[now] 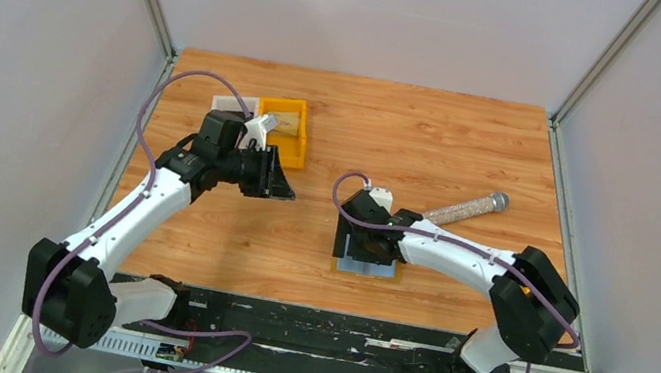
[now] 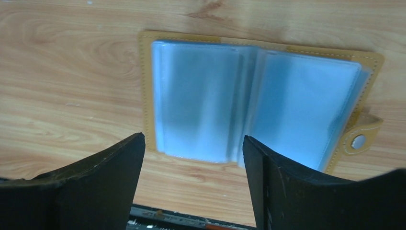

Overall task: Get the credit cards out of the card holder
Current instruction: Remove the credit card from the card holder.

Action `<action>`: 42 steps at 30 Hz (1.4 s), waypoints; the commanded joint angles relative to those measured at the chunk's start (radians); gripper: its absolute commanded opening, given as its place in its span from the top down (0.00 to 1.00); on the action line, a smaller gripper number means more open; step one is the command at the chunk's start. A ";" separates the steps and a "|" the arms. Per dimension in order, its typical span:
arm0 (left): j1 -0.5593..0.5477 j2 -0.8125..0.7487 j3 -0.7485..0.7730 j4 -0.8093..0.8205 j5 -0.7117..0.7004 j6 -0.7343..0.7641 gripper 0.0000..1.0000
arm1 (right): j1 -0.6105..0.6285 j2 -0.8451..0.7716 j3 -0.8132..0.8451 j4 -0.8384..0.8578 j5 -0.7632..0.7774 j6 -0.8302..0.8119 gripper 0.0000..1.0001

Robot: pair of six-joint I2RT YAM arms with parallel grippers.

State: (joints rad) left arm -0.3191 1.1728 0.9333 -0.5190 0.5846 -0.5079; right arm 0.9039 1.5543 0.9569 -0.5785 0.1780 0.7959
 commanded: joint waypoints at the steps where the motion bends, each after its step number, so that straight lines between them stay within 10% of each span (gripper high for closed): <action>1: 0.002 -0.026 -0.024 0.044 -0.013 -0.004 0.59 | 0.014 0.046 0.044 -0.052 0.117 0.030 0.25; 42: 0.002 -0.027 -0.056 0.062 -0.020 -0.008 0.59 | 0.033 0.165 0.118 -0.020 0.104 -0.001 0.31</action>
State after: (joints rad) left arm -0.3191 1.1595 0.8772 -0.4843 0.5663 -0.5117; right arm 0.9291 1.7058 1.0595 -0.6304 0.2676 0.8024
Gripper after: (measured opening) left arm 0.411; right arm 0.701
